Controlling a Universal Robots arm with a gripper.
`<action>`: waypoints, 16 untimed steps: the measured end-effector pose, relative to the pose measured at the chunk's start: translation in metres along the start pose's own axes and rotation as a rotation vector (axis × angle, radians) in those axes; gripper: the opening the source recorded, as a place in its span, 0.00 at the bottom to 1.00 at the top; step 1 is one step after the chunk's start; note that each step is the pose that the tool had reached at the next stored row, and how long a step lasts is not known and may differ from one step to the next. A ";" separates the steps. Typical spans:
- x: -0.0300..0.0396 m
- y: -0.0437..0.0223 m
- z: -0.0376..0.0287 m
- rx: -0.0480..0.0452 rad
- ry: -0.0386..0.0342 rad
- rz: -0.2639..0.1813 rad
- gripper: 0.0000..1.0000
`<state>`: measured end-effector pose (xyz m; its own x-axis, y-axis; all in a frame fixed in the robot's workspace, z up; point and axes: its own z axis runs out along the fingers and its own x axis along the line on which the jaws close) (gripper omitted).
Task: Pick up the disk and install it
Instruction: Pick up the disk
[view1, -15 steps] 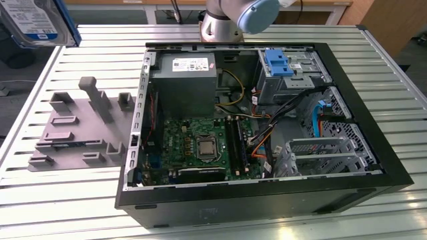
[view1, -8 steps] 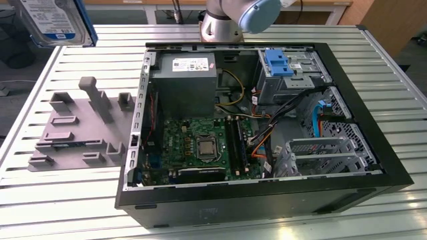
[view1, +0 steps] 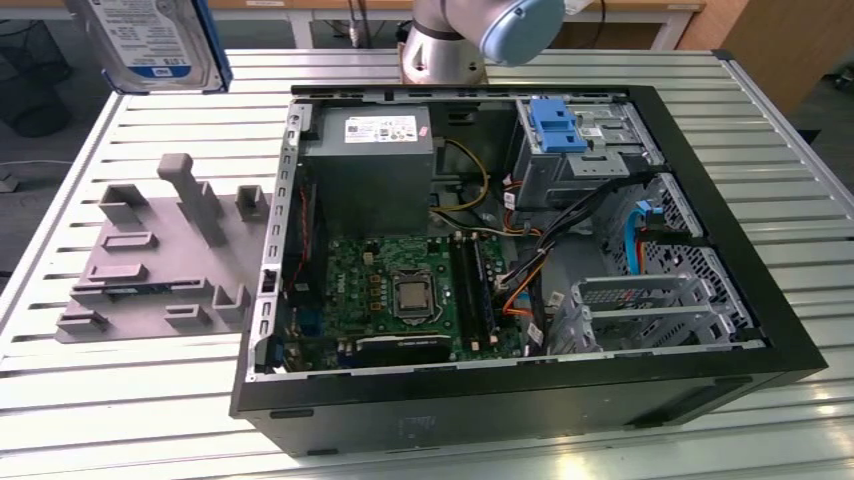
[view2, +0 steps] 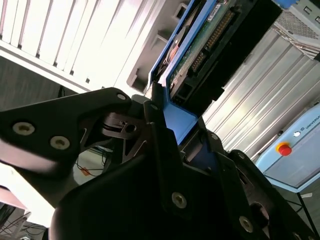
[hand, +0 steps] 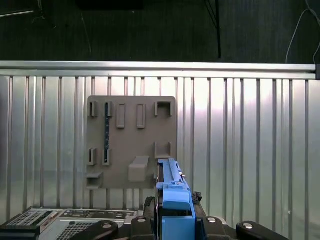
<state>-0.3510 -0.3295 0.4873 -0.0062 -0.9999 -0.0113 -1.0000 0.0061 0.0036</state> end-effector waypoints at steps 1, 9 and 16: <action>0.0000 -0.0045 -0.0001 -0.0002 0.0000 0.000 0.36; -0.0002 -0.0407 -0.0001 0.0000 -0.0005 0.000 0.36; -0.0005 -0.0725 -0.0004 -0.0002 -0.0005 0.000 0.36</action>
<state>-0.2786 -0.3295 0.4874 -0.0062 -0.9999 -0.0118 -1.0000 0.0062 0.0038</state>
